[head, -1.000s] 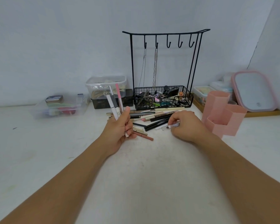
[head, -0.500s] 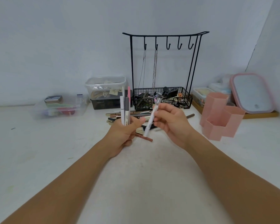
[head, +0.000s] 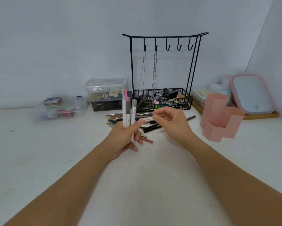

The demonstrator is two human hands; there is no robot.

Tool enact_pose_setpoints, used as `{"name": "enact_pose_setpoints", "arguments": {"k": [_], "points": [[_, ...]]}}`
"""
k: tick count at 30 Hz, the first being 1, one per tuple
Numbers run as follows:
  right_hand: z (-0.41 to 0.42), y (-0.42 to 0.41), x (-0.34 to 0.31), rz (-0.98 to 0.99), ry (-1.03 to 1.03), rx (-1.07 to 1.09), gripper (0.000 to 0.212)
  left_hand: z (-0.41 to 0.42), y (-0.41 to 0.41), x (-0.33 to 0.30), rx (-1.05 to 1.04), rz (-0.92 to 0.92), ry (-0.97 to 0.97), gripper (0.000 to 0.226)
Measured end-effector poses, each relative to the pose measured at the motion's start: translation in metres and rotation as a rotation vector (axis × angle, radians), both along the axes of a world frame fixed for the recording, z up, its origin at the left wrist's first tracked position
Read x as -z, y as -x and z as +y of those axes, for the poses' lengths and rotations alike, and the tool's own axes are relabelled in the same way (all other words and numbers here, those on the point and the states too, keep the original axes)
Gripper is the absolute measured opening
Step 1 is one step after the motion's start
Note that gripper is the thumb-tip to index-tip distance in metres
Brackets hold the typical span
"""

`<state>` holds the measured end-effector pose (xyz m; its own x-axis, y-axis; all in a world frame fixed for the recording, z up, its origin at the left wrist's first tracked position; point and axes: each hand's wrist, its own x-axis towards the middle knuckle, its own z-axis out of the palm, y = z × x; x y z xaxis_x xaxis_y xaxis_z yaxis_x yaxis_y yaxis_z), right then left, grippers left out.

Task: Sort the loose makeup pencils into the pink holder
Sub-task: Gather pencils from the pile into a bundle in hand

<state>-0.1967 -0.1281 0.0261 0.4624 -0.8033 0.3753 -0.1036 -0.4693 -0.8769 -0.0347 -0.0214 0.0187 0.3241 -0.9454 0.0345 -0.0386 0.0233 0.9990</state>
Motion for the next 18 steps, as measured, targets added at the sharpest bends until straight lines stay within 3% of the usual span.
{"name": "enact_pose_setpoints", "arguments": {"k": [3,7,11,18], "points": [[-0.022,0.027,0.005,0.255,0.241,0.145,0.02,-0.001,-0.006,-0.001,-0.056,0.133,0.016,0.03],[-0.035,0.036,0.008,0.4,0.286,0.178,0.025,-0.002,-0.011,-0.001,-0.085,0.247,-0.008,0.039],[-0.036,0.031,0.011,0.534,0.306,0.066,0.021,-0.003,-0.011,-0.001,-0.076,0.232,-0.035,0.047],[-0.038,0.026,0.01,0.628,0.404,0.023,0.011,-0.003,-0.008,-0.001,-0.129,0.175,-0.007,0.039]]}}
